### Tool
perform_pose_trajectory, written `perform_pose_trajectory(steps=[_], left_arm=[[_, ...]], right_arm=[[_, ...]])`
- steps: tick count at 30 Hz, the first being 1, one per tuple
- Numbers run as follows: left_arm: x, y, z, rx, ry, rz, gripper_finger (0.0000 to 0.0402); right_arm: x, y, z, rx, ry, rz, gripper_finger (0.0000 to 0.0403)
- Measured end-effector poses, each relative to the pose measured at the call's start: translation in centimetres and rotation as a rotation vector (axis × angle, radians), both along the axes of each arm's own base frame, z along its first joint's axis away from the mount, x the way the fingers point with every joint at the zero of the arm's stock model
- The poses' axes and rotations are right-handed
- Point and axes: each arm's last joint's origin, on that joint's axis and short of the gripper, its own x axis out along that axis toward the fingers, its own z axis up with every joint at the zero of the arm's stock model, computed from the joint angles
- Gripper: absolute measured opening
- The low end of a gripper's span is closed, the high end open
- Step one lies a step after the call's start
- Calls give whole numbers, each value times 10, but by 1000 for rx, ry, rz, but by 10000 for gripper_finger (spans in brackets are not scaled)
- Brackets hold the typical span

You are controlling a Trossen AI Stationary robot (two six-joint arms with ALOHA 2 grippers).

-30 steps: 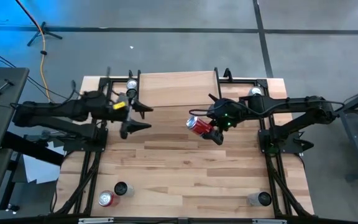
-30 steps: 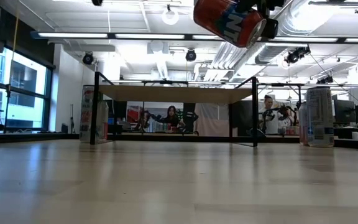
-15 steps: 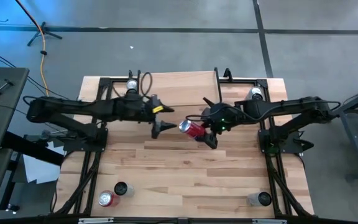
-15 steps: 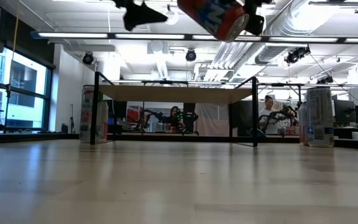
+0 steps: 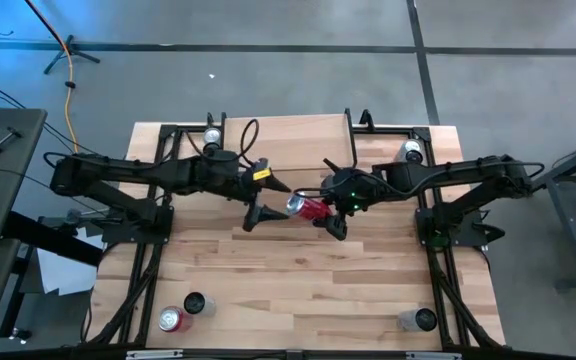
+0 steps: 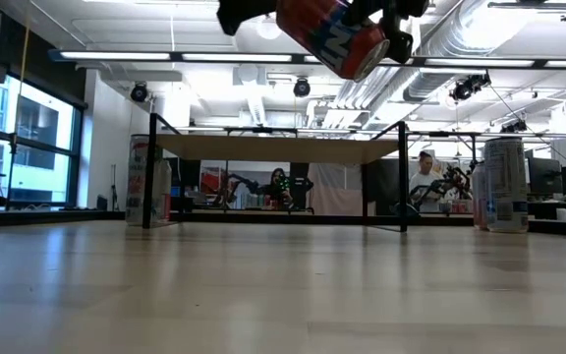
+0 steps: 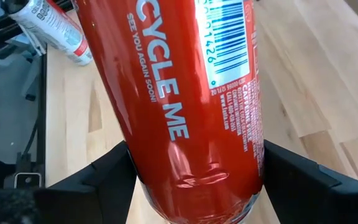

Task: Place canned beverage on shelf
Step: Put the top orange soda can on the shelf

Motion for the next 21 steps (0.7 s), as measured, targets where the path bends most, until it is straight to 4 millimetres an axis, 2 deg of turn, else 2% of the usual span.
perform_pose_trajectory(steps=[10, 16, 21], left_arm=[[15, 2, -20, 33, 65, 71, 317], [23, 0, -18, 47, -5, 51, 317], [27, 0, -24, 43, 4, 45, 317]], right_arm=[[2, 0, 2, 2, -32, 1, 280], [2, 1, 3, -2, -38, 13, 280], [3, 1, 1, -8, -29, 16, 280]])
